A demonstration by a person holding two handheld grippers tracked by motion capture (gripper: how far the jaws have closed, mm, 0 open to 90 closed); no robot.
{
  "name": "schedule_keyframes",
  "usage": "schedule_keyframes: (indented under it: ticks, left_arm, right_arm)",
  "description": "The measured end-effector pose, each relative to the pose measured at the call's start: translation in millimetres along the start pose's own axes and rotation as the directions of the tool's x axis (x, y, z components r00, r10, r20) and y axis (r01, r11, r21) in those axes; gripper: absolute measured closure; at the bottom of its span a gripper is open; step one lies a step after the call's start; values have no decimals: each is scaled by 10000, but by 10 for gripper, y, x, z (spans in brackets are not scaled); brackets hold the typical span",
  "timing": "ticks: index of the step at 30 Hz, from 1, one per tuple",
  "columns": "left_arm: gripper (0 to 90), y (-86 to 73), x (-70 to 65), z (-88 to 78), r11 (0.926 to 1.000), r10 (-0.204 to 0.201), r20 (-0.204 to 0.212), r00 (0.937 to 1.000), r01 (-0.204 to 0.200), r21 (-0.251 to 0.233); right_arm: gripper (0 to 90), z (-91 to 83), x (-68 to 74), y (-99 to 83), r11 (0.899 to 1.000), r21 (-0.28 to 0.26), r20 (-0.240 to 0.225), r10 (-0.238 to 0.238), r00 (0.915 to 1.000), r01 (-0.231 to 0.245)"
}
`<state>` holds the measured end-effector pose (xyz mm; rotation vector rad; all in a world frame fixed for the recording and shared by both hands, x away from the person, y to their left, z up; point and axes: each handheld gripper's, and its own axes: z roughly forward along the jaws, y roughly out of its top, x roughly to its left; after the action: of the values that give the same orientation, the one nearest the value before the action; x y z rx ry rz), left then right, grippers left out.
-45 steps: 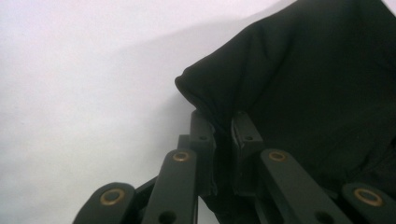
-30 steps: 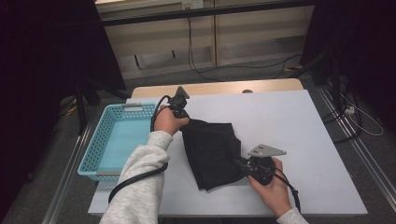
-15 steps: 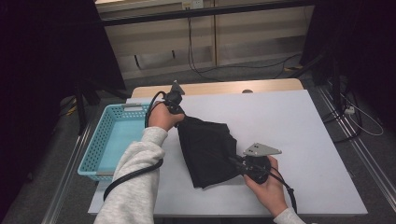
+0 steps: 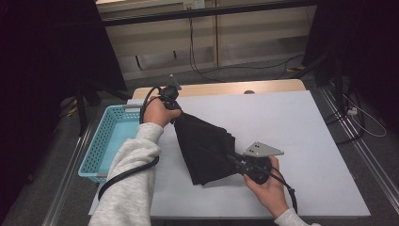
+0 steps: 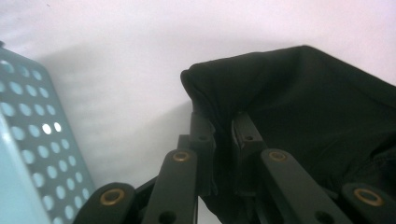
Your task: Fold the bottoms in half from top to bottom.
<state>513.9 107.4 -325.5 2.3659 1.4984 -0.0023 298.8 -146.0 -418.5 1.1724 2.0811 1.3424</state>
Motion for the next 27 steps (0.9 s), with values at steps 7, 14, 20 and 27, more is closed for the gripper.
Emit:
schedule_keyframes:
  ticks: [7,14,20,27]
  left_arm:
    - [819,14,11,-58,10000,-3,-72,10000,2,-69]
    - [819,41,12,-148,10000,-48,-178,9998,47,-68]
    - [819,58,29,-257,9999,-70,-196,9998,67,-130]
    - [818,81,48,-352,9999,-66,-394,9992,71,108]
  right_arm:
    - [810,-2,10,36,9998,-208,-34,36,10000,-37]
    - [811,-1,12,70,9993,-344,-68,155,9999,-157]
    - [811,12,33,108,9986,-468,-153,240,9996,-247]
    - [811,41,43,150,9979,-616,-218,203,9996,-216]
